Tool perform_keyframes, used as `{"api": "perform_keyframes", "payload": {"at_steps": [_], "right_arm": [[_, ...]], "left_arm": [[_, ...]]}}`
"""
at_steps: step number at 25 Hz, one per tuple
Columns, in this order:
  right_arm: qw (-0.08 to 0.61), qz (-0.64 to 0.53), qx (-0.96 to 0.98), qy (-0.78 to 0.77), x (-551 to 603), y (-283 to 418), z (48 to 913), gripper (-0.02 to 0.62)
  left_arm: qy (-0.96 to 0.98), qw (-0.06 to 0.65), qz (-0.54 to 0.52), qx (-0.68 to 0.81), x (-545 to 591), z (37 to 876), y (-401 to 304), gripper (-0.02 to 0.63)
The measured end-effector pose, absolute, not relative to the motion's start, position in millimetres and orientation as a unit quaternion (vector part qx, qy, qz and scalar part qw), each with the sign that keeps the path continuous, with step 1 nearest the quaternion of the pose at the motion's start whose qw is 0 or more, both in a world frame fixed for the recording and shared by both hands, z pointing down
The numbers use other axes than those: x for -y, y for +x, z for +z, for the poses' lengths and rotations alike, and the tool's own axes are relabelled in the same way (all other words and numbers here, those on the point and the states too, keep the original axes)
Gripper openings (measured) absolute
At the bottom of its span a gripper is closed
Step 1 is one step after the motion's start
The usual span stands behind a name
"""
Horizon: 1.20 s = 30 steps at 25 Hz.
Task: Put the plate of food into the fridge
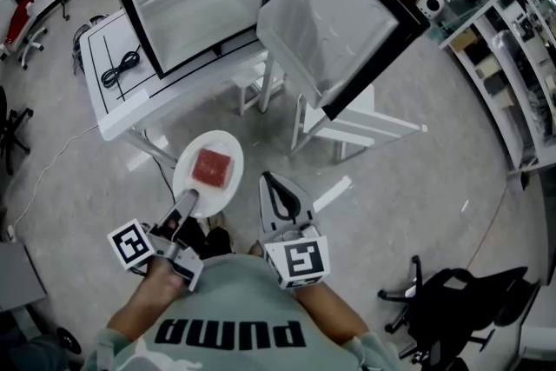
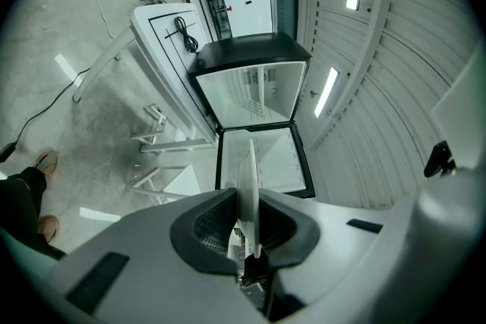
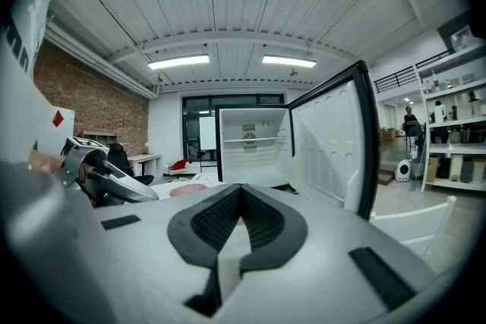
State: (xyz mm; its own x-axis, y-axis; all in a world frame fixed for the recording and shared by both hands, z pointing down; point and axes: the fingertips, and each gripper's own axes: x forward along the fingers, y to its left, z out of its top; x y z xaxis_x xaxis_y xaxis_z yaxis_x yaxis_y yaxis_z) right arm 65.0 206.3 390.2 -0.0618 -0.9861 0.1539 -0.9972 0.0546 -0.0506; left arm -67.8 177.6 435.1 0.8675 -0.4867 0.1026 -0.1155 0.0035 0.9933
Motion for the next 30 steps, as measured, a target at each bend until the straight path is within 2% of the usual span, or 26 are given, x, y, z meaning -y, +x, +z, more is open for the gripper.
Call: {"api": "perform_keyframes", "payload": {"at_steps": [18,30], "right_arm": [[0.066,0.033,0.705,0.706,-119.4,19.7,361.7,0.005],[0.084,0.034,0.719,0.689,-67.5,0.3,372.4,0.005]], "left_arm": [[0.699,0.676,-0.158,0.172,-82.0,416.2,-108.5,0.044],[0.705,0.664,-0.170,0.184,-38.3,413.7,-129.8,0.044]]}}
